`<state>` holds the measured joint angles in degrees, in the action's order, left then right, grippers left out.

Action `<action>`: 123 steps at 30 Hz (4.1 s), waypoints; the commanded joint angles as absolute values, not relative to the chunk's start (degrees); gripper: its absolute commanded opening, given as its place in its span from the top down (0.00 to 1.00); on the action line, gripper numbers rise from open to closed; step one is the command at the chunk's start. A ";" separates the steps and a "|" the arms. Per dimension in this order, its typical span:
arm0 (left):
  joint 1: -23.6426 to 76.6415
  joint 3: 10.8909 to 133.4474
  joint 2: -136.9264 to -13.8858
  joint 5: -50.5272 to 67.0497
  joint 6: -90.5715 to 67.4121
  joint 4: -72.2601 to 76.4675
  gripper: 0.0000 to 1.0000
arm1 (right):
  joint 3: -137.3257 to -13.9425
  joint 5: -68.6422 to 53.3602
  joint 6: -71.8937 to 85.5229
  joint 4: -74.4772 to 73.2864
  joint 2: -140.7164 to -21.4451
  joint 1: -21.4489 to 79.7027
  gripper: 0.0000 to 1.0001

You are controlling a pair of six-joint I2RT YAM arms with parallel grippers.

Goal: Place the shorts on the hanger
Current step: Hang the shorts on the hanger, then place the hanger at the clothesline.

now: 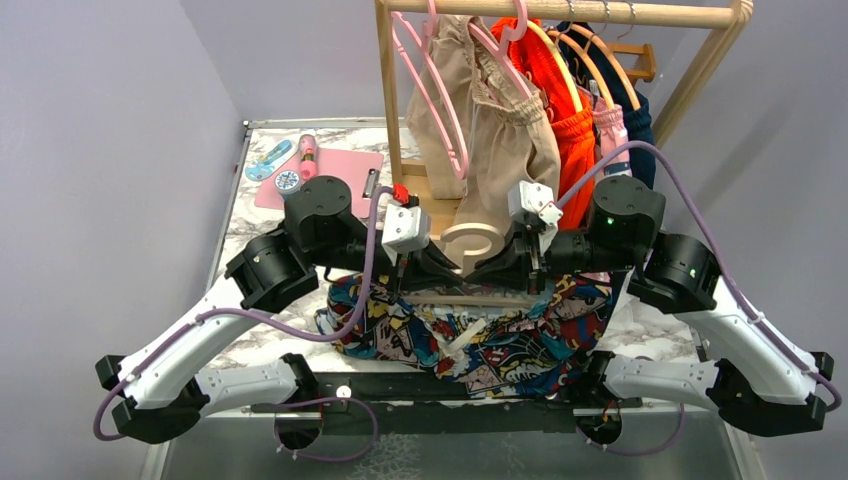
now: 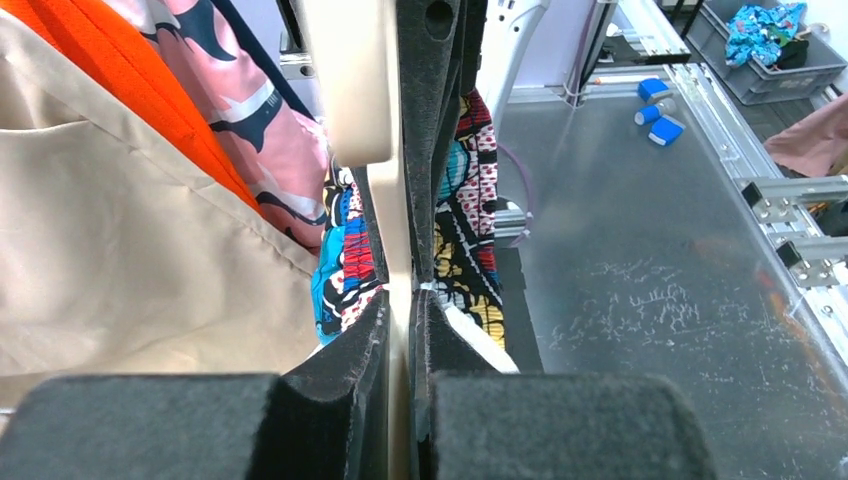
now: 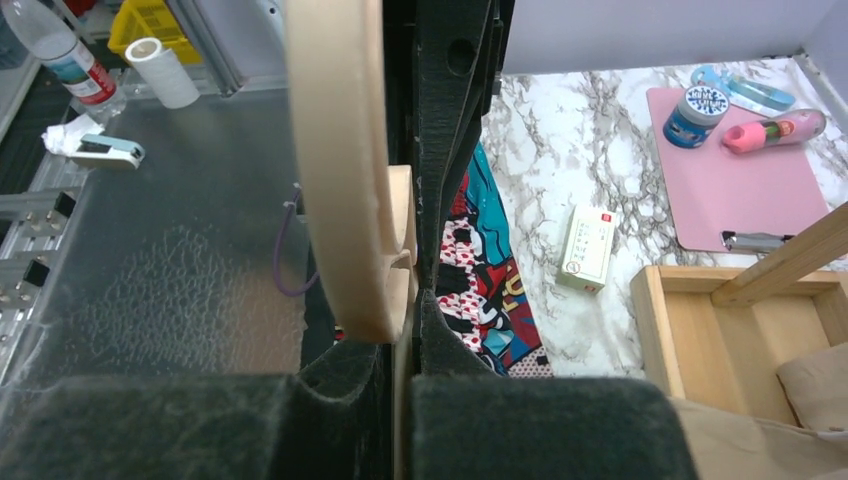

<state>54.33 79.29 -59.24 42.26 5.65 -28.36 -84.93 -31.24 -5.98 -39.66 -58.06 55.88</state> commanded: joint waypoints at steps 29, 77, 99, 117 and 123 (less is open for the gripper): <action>54.32 78.39 -24.37 3.85 -7.95 -11.78 0.01 | -131.18 -21.92 11.64 -49.92 -74.24 55.72 0.99; 54.32 67.24 -30.50 0.15 0.45 -15.70 0.01 | -114.09 -1.03 6.79 -69.86 -65.01 55.68 0.99; 54.34 50.77 -27.58 -4.62 -4.24 -10.20 0.01 | -110.52 24.87 8.37 -59.03 -68.07 55.72 0.99; 54.32 35.85 -15.46 -6.41 -12.04 -11.77 0.01 | -108.31 35.62 5.24 -42.95 -74.97 55.72 0.99; 54.32 31.56 -12.99 -6.80 -14.08 -11.74 0.01 | -107.32 39.06 1.04 -32.89 -75.63 55.70 0.99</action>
<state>54.35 33.65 -14.76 -5.45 -11.77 -12.36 -106.83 33.87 4.58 -45.63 -76.18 55.77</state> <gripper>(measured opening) 0.988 0.044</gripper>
